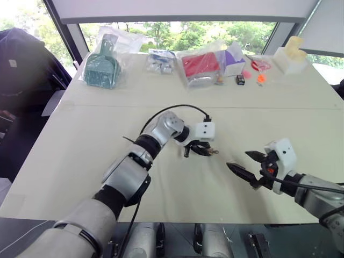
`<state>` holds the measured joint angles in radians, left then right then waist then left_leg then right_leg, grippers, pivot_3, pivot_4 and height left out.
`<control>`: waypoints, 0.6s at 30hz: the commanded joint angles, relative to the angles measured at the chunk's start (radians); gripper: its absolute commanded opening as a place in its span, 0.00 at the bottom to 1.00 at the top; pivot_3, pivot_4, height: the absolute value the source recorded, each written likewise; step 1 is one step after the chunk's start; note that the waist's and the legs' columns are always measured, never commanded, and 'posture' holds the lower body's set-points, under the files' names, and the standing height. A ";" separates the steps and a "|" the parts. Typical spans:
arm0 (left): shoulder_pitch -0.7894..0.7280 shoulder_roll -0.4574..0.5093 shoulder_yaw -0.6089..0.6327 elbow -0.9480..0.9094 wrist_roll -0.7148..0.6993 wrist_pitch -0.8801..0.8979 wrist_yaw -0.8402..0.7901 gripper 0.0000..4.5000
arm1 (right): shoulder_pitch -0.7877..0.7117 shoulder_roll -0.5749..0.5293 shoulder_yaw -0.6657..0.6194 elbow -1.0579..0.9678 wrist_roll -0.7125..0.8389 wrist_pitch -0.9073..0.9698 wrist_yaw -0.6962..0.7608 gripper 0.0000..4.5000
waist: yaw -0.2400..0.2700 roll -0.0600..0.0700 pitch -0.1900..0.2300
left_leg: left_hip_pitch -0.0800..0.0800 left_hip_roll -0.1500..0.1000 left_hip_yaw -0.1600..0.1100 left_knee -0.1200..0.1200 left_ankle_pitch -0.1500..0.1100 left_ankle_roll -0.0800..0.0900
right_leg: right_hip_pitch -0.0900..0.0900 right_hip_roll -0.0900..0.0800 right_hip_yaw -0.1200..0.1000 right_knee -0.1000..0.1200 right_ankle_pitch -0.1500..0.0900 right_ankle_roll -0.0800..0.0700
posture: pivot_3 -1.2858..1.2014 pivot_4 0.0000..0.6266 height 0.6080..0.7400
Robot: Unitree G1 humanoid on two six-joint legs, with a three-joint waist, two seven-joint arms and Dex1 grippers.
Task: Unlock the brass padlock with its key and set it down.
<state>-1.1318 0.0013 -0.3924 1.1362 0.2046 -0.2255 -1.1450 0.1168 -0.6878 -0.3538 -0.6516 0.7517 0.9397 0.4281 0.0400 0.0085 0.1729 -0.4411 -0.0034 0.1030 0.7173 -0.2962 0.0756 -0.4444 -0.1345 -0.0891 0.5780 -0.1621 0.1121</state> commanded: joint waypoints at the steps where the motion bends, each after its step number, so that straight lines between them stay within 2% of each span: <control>1: 0.038 0.031 0.099 -0.084 -0.087 -0.105 0.033 0.16 | -0.047 0.051 0.015 -0.004 0.050 0.011 -0.031 1.00 | -0.001 0.000 0.000 | 0.000 0.000 0.000 0.000 0.000 0.000 | -0.001 0.000 0.000 0.000 0.000 0.000 | 0.52 0.24 0.96; 5: 0.116 0.117 0.143 -0.311 -0.162 -0.108 -0.040 0.16 | -0.146 0.144 -0.001 0.009 0.181 0.032 -0.076 1.00 | -0.006 0.001 0.000 | -0.002 0.000 0.000 0.000 0.000 0.000 | -0.004 0.000 0.000 0.002 0.000 0.000 | 0.52 0.24 0.96; 11: 0.299 0.232 0.161 -0.768 -0.228 0.094 -0.023 0.16 | -0.295 0.273 0.000 0.130 0.275 -0.007 -0.143 1.00 | -0.002 0.002 -0.001 | -0.001 0.000 0.000 -0.001 0.000 -0.001 | -0.002 0.000 0.000 0.002 0.000 0.000 | 0.52 0.24 0.96; 14: 0.336 0.248 0.177 -0.880 -0.233 0.160 0.039 0.16 | -0.344 0.318 -0.003 0.183 0.298 -0.028 -0.173 1.00 | 0.001 0.002 -0.001 | -0.001 -0.001 0.000 0.000 0.000 -0.001 | -0.001 0.000 0.000 0.002 0.001 0.000 | 0.52 0.24 0.96; 18: 0.338 0.255 0.174 -0.924 -0.239 0.191 0.086 0.16 | -0.361 0.333 0.006 0.209 0.328 -0.033 -0.178 1.00 | -0.004 0.002 -0.001 | -0.001 -0.001 0.000 0.000 0.000 -0.001 | 0.000 0.000 0.000 0.002 0.001 0.000 | 0.52 0.24 0.96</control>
<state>-0.7793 0.2545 -0.2309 0.2507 -0.0145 -0.0449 -1.0780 -0.2325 -0.3612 -0.3333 -0.4321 1.0484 0.9260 0.2503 0.0364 0.0105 0.1722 -0.4417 -0.0045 0.1032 0.7174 -0.2958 0.0750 -0.4446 -0.1343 -0.0890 0.5796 -0.1608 0.1132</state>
